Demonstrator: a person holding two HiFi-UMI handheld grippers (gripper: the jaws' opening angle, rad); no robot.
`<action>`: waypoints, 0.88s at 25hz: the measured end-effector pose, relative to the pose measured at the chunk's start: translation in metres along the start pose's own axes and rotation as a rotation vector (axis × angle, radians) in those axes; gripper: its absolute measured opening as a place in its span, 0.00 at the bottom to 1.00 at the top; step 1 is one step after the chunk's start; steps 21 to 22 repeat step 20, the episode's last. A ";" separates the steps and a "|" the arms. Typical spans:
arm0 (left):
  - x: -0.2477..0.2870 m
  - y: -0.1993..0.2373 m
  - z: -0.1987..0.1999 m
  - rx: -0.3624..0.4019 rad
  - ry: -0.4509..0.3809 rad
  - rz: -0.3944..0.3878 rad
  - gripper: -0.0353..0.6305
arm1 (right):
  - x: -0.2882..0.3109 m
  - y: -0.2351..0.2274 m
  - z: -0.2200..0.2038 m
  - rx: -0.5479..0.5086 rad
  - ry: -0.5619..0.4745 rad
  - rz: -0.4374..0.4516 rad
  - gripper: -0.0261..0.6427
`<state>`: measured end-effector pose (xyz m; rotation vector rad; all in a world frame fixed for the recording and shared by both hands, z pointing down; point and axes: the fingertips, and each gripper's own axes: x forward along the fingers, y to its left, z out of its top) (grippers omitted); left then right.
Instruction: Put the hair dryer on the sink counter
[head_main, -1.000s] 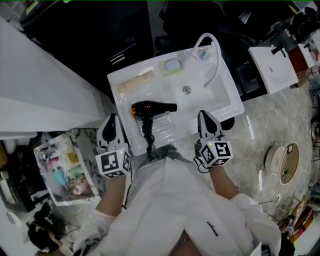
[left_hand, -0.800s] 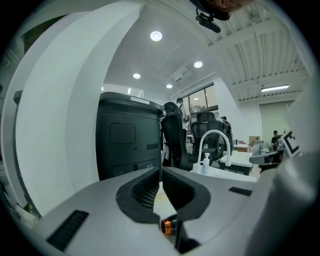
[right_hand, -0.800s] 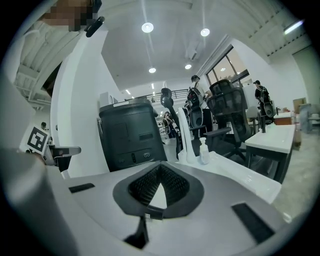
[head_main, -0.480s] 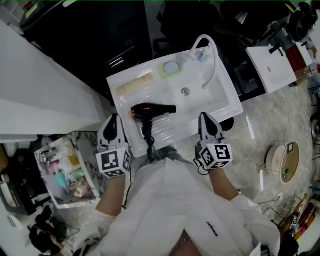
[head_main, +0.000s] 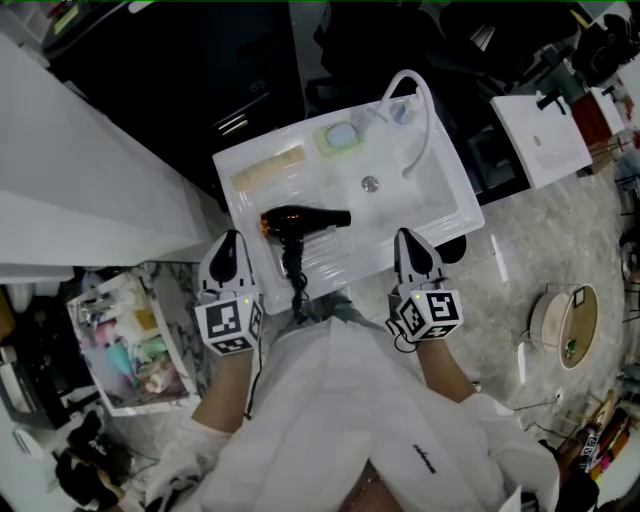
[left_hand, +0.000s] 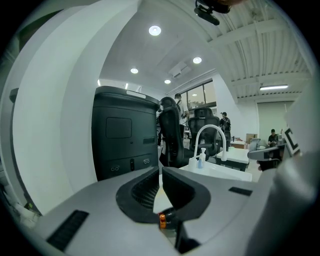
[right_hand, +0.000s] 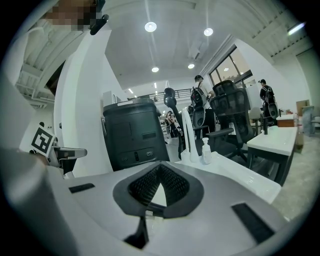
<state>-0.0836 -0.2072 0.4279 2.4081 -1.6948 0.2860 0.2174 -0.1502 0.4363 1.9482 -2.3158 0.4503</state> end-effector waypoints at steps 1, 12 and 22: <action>0.000 -0.001 0.000 0.000 0.001 -0.001 0.12 | 0.000 0.000 0.001 -0.001 -0.001 0.000 0.06; 0.004 -0.003 -0.005 -0.006 0.018 -0.006 0.12 | 0.001 -0.003 0.001 0.006 -0.002 -0.001 0.06; 0.007 0.000 -0.008 -0.001 0.036 0.005 0.12 | 0.002 -0.005 0.000 0.002 0.004 -0.005 0.06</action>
